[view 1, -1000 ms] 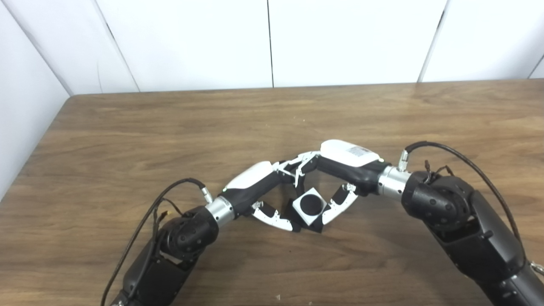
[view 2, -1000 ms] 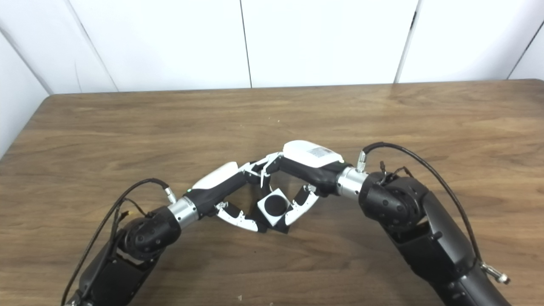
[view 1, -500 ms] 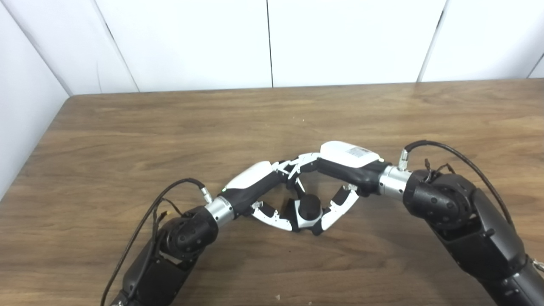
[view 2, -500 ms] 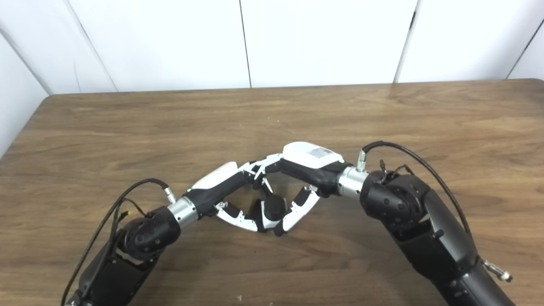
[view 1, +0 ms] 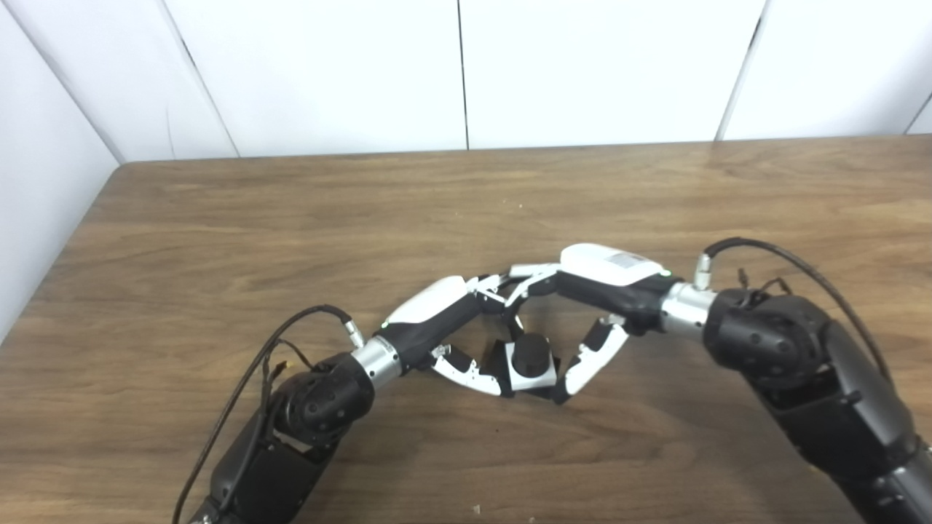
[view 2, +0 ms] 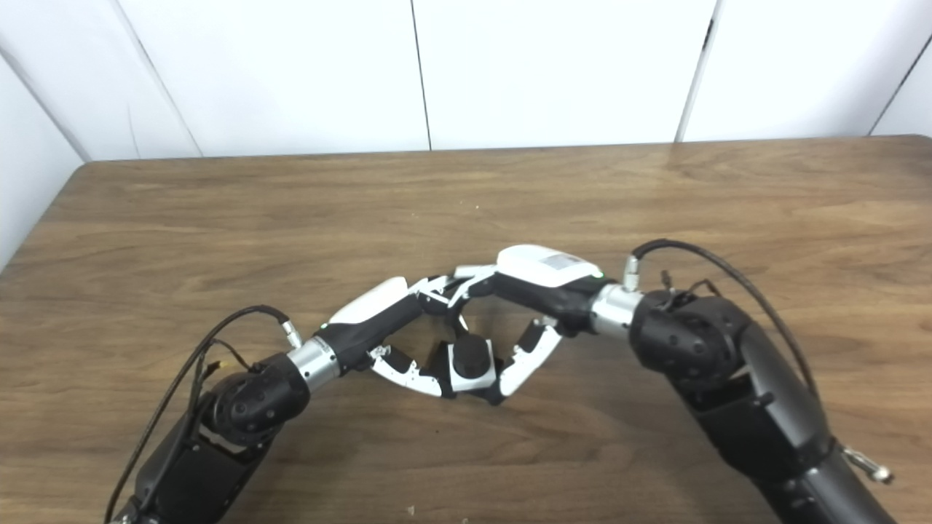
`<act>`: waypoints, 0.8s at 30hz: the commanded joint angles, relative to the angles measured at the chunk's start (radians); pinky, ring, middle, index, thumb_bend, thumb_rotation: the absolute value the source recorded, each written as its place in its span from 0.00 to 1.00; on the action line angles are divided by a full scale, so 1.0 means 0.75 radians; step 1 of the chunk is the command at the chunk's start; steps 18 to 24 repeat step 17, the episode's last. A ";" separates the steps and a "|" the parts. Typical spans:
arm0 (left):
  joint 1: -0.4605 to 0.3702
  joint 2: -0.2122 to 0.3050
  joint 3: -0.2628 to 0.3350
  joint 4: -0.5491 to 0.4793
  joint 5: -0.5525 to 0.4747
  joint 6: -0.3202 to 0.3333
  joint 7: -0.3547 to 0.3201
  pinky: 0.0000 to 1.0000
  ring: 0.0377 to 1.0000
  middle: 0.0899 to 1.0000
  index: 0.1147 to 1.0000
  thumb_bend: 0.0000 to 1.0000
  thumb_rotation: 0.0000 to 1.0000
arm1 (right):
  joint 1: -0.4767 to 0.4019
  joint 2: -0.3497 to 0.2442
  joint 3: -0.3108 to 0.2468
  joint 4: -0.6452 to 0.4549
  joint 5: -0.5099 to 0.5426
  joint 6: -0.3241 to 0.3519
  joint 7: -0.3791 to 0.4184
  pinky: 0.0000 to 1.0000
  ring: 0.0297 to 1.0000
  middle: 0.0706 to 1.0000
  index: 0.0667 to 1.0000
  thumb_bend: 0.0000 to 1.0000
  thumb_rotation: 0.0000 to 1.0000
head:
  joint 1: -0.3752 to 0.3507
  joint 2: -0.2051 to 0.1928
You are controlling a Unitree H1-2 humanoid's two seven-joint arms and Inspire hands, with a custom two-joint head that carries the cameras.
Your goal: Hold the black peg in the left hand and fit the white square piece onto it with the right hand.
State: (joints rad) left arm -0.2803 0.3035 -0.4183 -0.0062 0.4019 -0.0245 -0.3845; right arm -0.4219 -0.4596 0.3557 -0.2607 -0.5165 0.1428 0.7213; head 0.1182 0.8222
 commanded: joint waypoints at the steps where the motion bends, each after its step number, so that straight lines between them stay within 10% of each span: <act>1: 0.018 0.023 -0.026 0.010 0.010 0.009 -0.053 1.00 1.00 1.00 0.42 0.52 0.08 | -0.058 -0.055 -0.059 -0.044 0.020 0.013 -0.012 0.81 0.92 0.95 0.84 0.91 0.28 | -0.006 0.001; 24: 0.022 0.054 -0.017 0.016 -0.006 -0.014 -0.055 1.00 1.00 1.00 0.42 0.52 0.07 | -0.028 -0.092 -0.278 0.004 0.095 0.033 -0.175 0.65 0.85 0.90 0.80 0.78 0.13 | -0.100 -0.019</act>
